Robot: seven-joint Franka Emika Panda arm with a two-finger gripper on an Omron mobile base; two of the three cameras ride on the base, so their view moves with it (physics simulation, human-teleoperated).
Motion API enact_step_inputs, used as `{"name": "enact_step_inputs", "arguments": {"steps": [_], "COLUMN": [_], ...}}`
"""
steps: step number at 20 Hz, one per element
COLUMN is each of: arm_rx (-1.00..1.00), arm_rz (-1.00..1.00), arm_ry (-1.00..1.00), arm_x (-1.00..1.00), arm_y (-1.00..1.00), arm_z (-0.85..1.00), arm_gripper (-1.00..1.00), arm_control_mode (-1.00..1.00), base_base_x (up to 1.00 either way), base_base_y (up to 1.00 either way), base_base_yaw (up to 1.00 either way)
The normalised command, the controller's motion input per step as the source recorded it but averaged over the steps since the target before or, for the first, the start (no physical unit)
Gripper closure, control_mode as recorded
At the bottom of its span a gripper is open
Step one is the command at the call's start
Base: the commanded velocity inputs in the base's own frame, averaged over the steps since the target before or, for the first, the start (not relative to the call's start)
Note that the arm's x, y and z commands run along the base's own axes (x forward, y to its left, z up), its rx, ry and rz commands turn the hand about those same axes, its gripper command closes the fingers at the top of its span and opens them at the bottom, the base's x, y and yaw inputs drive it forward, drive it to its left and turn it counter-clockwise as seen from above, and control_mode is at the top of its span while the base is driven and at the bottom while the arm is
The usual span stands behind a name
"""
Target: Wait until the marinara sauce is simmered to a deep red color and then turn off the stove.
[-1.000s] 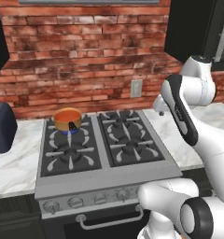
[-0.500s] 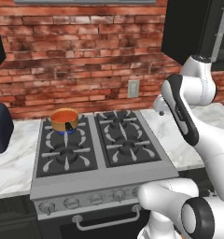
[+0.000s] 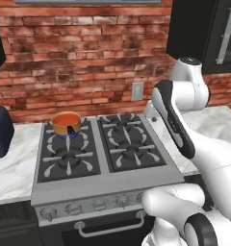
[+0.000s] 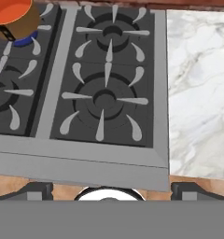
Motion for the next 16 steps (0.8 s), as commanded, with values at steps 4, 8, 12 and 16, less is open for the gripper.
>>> {"name": "enact_step_inputs", "arguments": {"steps": [4, 8, 12, 16], "arm_rx": [-0.09, -0.13, -0.23, -0.22], "arm_rz": [0.02, 0.03, 0.06, 0.09], "arm_ry": [-0.07, -0.06, -0.01, -0.02], "arm_x": [-0.39, -0.44, -0.43, -0.51], "arm_y": [0.59, 0.66, 0.85, 0.69], "arm_z": [0.0, -0.02, -0.12, -0.17], "arm_gripper": [-1.0, -1.0, -1.0, -1.0], "arm_control_mode": [-1.0, -1.0, -1.0, -1.0], "base_base_x": [0.0, 0.0, 0.0, 0.0], "base_base_y": [0.0, 0.0, 0.0, 0.0], "base_base_yaw": [0.0, 0.0, 0.0, 0.0]}}
